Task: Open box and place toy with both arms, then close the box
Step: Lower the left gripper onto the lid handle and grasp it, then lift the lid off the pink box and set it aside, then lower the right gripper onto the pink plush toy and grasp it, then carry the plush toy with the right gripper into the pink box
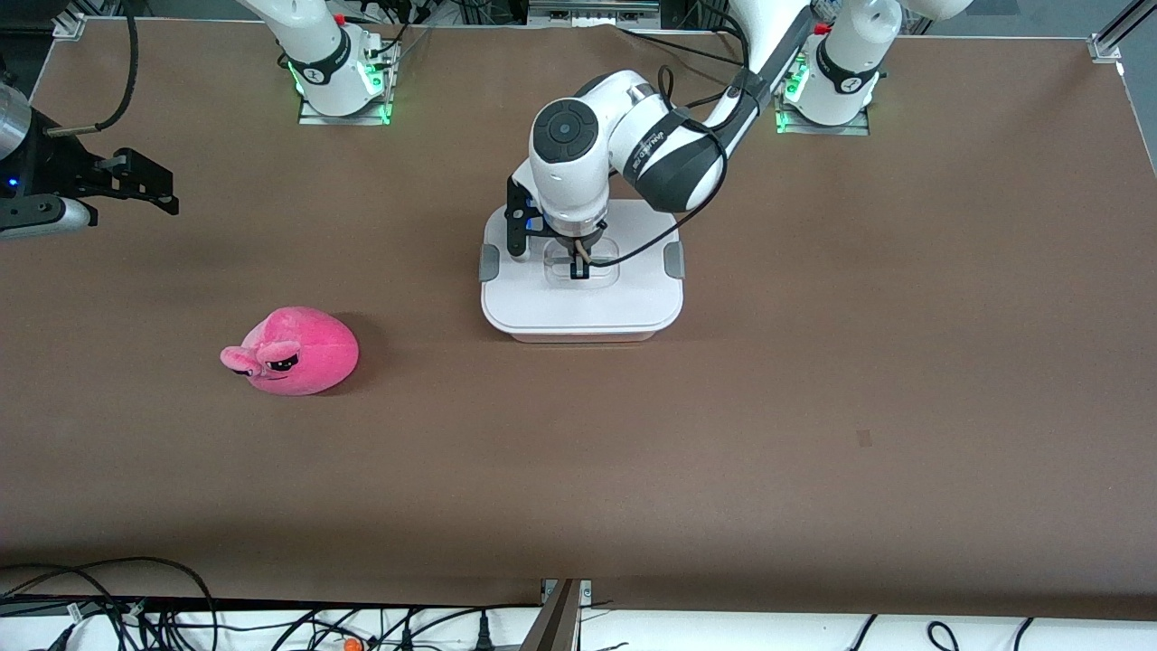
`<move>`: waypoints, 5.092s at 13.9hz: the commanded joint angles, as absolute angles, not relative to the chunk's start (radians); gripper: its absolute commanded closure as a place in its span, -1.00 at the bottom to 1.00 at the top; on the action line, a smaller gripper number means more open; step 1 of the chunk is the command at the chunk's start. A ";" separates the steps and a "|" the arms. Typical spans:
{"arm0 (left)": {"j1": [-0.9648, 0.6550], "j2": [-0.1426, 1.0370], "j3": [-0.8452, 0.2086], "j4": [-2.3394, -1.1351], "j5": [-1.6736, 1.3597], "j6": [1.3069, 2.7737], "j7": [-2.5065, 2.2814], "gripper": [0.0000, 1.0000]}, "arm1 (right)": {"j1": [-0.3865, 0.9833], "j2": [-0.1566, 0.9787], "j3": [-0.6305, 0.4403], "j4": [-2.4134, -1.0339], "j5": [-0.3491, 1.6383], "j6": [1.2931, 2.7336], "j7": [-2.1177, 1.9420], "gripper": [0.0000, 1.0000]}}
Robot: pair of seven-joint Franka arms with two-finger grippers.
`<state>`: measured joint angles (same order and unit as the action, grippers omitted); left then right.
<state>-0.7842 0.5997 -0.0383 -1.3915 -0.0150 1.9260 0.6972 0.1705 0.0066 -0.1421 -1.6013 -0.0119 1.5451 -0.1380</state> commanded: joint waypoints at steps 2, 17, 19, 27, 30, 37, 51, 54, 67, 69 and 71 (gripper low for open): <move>-0.787 0.566 -0.034 -1.401 -0.018 1.893 0.713 1.00 | 0.163 0.017 -0.140 -1.580 -0.017 1.542 -0.156 -1.00; -0.312 0.353 -0.018 -1.292 0.021 1.497 0.949 1.00 | 0.156 0.023 -0.141 -1.578 -0.014 1.551 -0.153 -1.00; -0.203 0.354 -0.017 -1.290 0.021 1.494 1.056 1.00 | 0.158 0.049 -0.141 -1.585 -0.006 1.609 -0.150 -1.00; 0.096 0.356 -0.017 -1.292 0.021 1.427 1.358 1.00 | 0.135 0.317 -0.147 -1.586 -0.002 1.730 -0.189 -1.00; 0.100 0.362 -0.020 -1.295 0.075 1.428 1.356 1.00 | 0.135 0.365 -0.144 -1.612 0.034 1.778 -0.190 -1.00; 0.087 0.362 -0.025 -1.295 0.083 1.428 1.353 1.00 | 0.152 0.383 -0.114 -1.759 0.034 1.943 -0.190 -1.00; 0.086 0.362 -0.028 -1.293 0.086 1.427 1.351 1.00 | 0.150 0.422 -0.112 -1.792 0.032 2.052 -0.233 1.00; 0.086 0.362 -0.026 -1.293 0.086 1.427 1.351 1.00 | 0.152 0.400 -0.087 -1.761 0.029 2.025 -0.257 1.00; 0.084 0.362 -0.028 -1.293 0.086 1.427 1.351 1.00 | 0.495 0.365 0.009 -1.353 -0.109 1.503 -0.478 1.00; 0.084 0.362 -0.028 -1.293 0.086 1.427 1.351 1.00 | 0.595 0.388 0.009 -1.313 -0.130 1.503 -0.508 1.00; 0.084 0.362 -0.028 -1.293 0.086 1.427 1.353 1.00 | 0.700 0.420 0.009 -1.279 -0.161 1.503 -0.518 1.00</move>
